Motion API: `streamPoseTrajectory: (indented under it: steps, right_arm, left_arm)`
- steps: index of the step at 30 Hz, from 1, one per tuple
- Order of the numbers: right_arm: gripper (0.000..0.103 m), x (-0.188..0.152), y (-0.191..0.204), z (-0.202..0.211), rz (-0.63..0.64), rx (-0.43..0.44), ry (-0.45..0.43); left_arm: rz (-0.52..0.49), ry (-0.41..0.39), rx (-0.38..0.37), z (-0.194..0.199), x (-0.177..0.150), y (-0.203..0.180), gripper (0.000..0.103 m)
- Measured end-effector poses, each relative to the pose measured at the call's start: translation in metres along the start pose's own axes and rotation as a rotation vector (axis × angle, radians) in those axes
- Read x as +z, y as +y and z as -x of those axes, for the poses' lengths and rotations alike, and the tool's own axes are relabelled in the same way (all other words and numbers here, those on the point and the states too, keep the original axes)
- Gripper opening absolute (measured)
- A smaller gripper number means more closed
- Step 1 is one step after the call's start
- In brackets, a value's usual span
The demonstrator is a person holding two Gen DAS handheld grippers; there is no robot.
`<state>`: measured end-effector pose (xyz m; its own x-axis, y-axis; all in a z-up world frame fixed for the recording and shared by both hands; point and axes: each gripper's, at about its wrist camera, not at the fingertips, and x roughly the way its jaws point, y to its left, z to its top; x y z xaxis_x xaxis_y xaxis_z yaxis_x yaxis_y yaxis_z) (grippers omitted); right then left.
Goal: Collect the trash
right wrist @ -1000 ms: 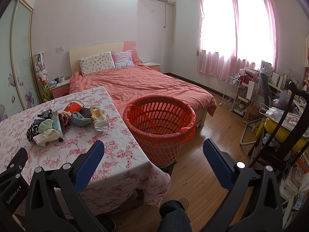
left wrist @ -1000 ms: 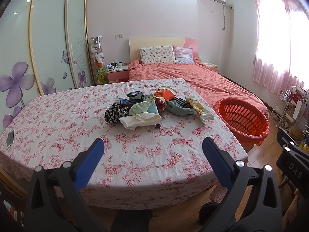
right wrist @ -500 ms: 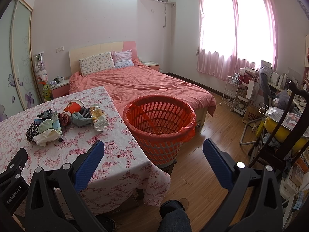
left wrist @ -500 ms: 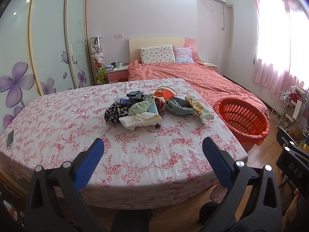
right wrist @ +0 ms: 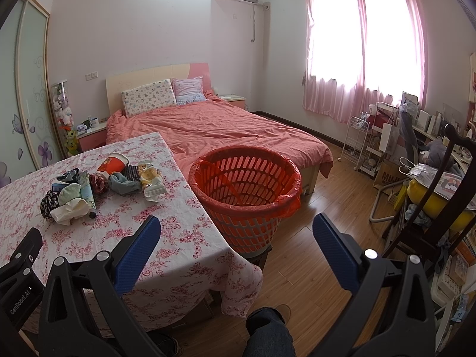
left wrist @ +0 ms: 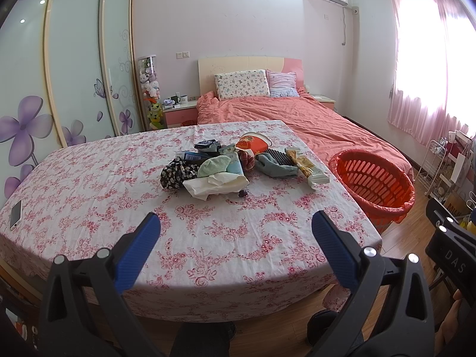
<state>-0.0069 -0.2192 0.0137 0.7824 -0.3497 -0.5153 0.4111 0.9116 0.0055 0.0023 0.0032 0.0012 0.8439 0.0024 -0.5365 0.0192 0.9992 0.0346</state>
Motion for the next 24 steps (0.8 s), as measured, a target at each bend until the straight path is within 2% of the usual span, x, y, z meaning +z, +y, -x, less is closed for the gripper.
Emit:
streamPoseTrajectory:
  steps: [9,13,20,24]
  right_arm:
    - [0.101,0.003,-0.001,0.0,0.0,0.0,0.003]
    - [0.101,0.0,0.003,-0.009,0.008,0.002,0.004]
    - [0.101,0.006,0.017,-0.033,0.028,0.054,0.012]
    - [0.101,0.011,0.03,-0.05,0.027,0.109,0.035]
  left_arm:
    - [0.005,0.009,0.002,-0.004,-0.002,-0.002,0.099]
    - [0.014,0.024,0.01,-0.013,0.0,0.009,0.099]
    - [0.101,0.075,0.066,-0.048,0.003,0.058,0.099]
    - [0.102,0.076,0.124,-0.07,0.01,0.083,0.099]
